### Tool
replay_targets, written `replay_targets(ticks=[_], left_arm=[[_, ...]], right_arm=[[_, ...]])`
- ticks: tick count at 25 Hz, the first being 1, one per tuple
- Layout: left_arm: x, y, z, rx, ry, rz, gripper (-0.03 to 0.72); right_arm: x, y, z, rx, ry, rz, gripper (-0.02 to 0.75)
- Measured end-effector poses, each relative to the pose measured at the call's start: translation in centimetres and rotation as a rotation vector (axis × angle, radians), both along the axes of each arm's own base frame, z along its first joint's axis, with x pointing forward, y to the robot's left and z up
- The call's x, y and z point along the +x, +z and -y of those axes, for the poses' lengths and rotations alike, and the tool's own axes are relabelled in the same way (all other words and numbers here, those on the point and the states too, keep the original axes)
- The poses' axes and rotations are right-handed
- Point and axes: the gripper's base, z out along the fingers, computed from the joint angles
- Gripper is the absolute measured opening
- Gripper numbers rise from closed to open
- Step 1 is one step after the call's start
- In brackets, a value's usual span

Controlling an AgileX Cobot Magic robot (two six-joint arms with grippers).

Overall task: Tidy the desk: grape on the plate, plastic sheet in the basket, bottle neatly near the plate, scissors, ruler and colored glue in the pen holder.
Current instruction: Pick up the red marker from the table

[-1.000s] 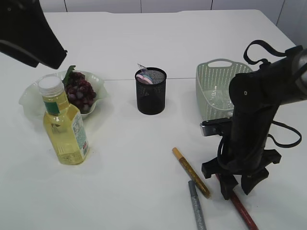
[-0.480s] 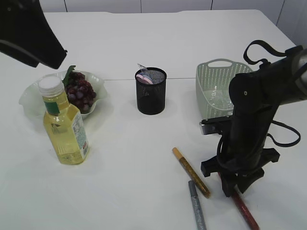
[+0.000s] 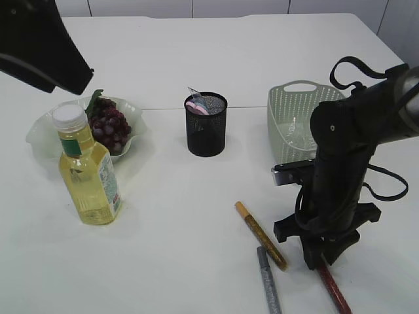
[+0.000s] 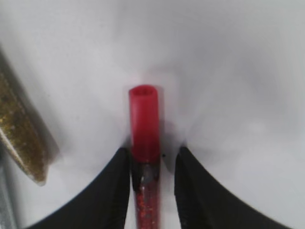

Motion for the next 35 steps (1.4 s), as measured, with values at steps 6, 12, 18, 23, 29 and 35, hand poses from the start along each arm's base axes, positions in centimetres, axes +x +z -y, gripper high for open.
replay_targets(ticks=[6, 12, 18, 23, 29, 35], left_arm=[[0.0, 0.0, 0.0, 0.000, 0.000, 0.000, 0.295], [0.0, 0.0, 0.0, -0.001, 0.000, -0.001, 0.290], [0.0, 0.0, 0.0, -0.001, 0.000, -0.001, 0.290], [0.0, 0.0, 0.0, -0.001, 0.000, -0.001, 0.289], [0.0, 0.0, 0.0, -0.001, 0.000, -0.001, 0.288], [0.0, 0.0, 0.0, 0.000, 0.000, -0.002, 0.277]], right_arm=[[0.0, 0.0, 0.0, -0.003, 0.001, 0.001, 0.094], [0.1, 0.0, 0.1, -0.010, -0.020, 0.006, 0.085], [0.1, 0.3, 0.1, -0.006, -0.012, 0.022, 0.082], [0.2, 2.8, 0.0, 0.045, 0.022, 0.143, 0.081], [-1.9, 6.7, 0.9, 0.130, 0.061, 0.389, 0.081], [-4.1, 9.4, 1.9, 0.212, 0.071, 0.664, 0.080]])
